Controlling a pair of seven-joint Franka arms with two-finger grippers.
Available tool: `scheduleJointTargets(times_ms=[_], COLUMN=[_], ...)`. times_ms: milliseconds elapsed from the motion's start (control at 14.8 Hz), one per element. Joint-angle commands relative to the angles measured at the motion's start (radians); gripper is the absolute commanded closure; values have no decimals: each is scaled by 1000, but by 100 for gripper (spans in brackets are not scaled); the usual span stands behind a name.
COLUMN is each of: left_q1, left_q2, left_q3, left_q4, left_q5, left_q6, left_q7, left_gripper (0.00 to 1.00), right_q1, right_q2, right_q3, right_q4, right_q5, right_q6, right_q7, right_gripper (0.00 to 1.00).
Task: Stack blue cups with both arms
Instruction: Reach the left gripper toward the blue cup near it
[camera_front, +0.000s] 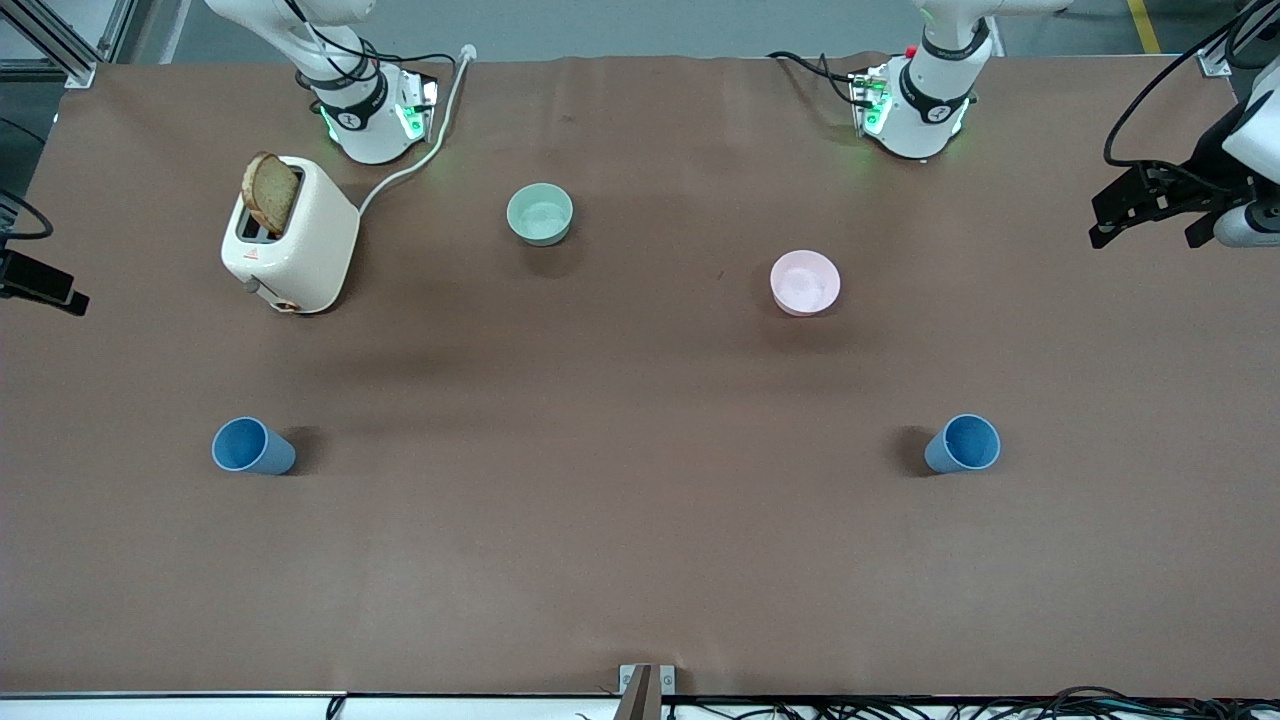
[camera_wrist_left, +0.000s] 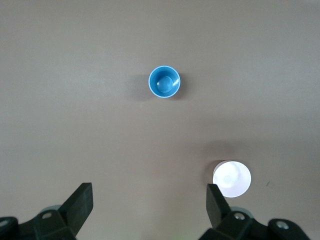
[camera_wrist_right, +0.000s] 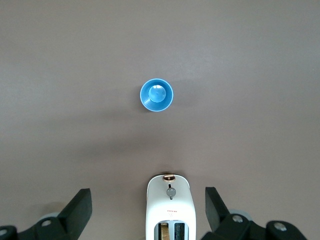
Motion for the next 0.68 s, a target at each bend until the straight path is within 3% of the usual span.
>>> scheduleJointTargets(times_ms=[0,203,338,609], left_q1=[0,0,0,14], left_q2=[11,33,115,275], left_q3=[3,3,8,10], left_q4=[28,49,95,44], left_q5=[8,11,0,6], left_q6=[-18,-18,-9,280], left_q7=[17,11,16,-6], left_gripper=[0,0,0,0], right_q1=[-2,1,1,0], right_q2=[0,0,0,0], right_q3=[1,3,3,3], right_q4=[14,14,14,14], right_q5=[-1,-2,1,2], right_q6=[-6,-2,-2,-7], right_q7=[-7,-46,-44,-41], right_gripper=[0,0,0,0])
